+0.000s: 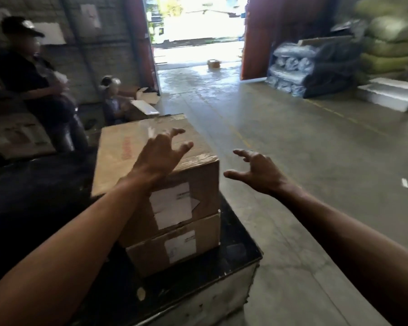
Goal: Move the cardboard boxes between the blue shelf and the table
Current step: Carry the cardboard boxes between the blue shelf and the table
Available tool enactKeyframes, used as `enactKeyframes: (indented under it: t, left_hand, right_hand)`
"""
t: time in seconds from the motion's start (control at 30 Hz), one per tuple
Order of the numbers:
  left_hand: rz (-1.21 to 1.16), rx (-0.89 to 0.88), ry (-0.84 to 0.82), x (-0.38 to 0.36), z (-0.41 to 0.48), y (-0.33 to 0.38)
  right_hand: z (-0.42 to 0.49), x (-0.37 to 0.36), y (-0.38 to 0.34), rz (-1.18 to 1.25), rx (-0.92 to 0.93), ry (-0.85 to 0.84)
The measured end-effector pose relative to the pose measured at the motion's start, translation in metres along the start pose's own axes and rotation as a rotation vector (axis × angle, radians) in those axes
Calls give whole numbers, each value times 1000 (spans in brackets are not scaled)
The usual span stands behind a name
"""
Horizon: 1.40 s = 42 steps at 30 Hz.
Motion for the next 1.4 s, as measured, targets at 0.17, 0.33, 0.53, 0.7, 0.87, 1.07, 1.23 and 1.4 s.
enactKeyframes:
  t: [0.17,0.33,0.53,0.7,0.87,1.07,1.23,1.4]
  left_hand:
    - [-51,-192,-268,-81,42,41]
    - [-108,-444,-495,-150,38,106]
    - [-211,-677,-726,-190,-43,194]
    - [-325,-933,-895,-194,-144,282]
    - [-488,-1148,-1015,-149,-274,344]
    - [-685,-1315,-1163,-59,-428,359]
    - [-807,-1430,-1251,29,-522,357]
    - [-870,-1518,-1244,92,-567,367]
  right_hand:
    - [-45,31,45,-53,-339,94]
    - [-134,58,74,-94,-748,283]
    - [-281,77,59,-192,-1071,480]
    - [-435,83,4,-291,-1366,593]
    - [-583,76,-119,-345,-1654,802]
    - [-686,36,-295,-571,-1879,939]
    - [-728,9,-415,-644,-1961,1063]
    - [-736,-2,-476,-699,-1976,1118]
Point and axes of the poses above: each hand's wrist, its own z-axis towards the middle knuckle, its own x-axis out of the back of the hand, y = z × x, the point moved 3 cm from there along z, towards the middle knuckle, and after that the axes turned 3 degrees about -x, right-handed, at the moved point
